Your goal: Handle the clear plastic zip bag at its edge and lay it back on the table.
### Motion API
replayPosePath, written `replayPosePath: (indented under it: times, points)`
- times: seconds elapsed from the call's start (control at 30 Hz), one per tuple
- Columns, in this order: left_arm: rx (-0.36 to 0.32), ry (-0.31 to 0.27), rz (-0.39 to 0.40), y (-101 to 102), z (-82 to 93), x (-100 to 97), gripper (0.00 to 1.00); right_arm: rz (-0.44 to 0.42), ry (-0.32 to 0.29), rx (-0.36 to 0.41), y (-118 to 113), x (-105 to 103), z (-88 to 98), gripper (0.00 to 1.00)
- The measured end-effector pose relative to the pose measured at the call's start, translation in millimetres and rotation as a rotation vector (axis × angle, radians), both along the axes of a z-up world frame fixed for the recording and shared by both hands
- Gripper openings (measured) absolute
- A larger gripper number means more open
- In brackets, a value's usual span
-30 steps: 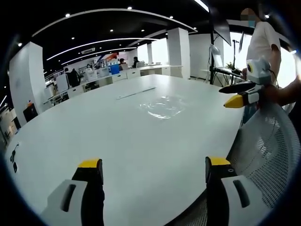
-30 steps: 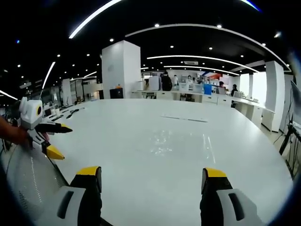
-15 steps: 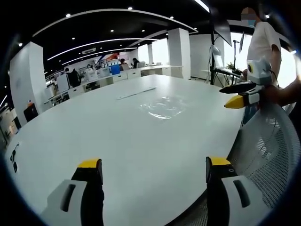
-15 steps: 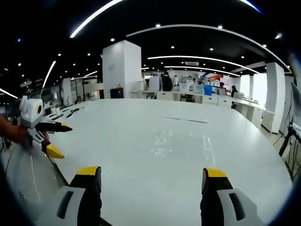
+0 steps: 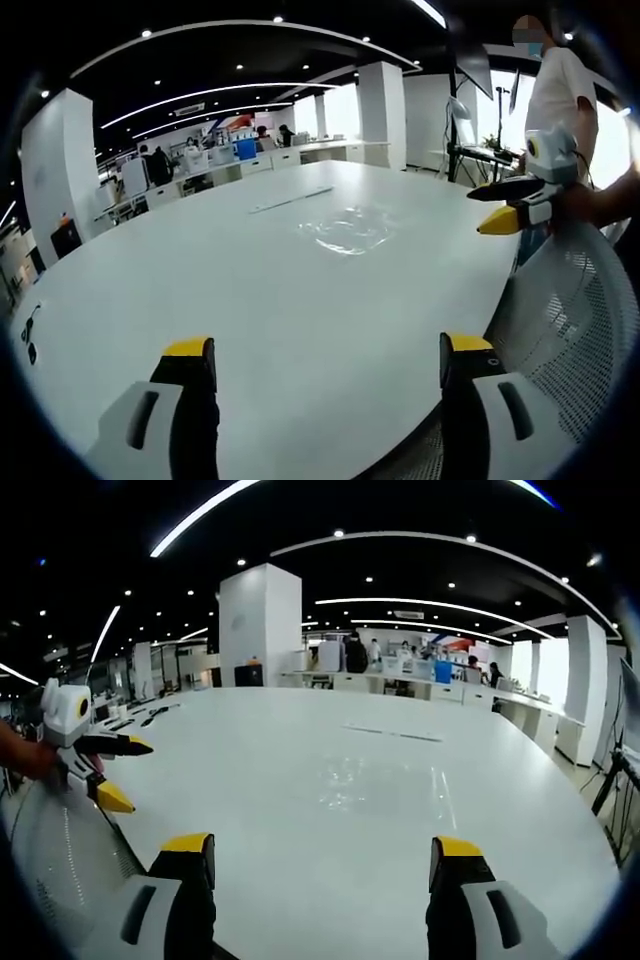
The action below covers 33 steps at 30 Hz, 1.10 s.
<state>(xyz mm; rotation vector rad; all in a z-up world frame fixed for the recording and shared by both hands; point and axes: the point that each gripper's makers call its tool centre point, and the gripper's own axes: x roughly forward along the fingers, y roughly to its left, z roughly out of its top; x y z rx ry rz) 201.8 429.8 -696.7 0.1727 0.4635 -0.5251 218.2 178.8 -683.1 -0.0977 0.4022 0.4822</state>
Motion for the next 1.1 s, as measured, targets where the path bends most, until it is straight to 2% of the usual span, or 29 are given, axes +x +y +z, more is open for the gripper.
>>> replayPosePath:
  times: [0.8, 1.1]
  points:
    - [0.023, -0.001, 0.000, 2.4, -2.3, -0.5, 0.92, -0.016, -0.005, -0.001, -0.4, -1.6, 2.9, 0.88]
    - [0.021, 0.020, 0.001, 2.3, -5.7, -1.1, 0.95, -0.020, -0.017, -0.007, -1.8, -1.1, 5.9, 0.88]
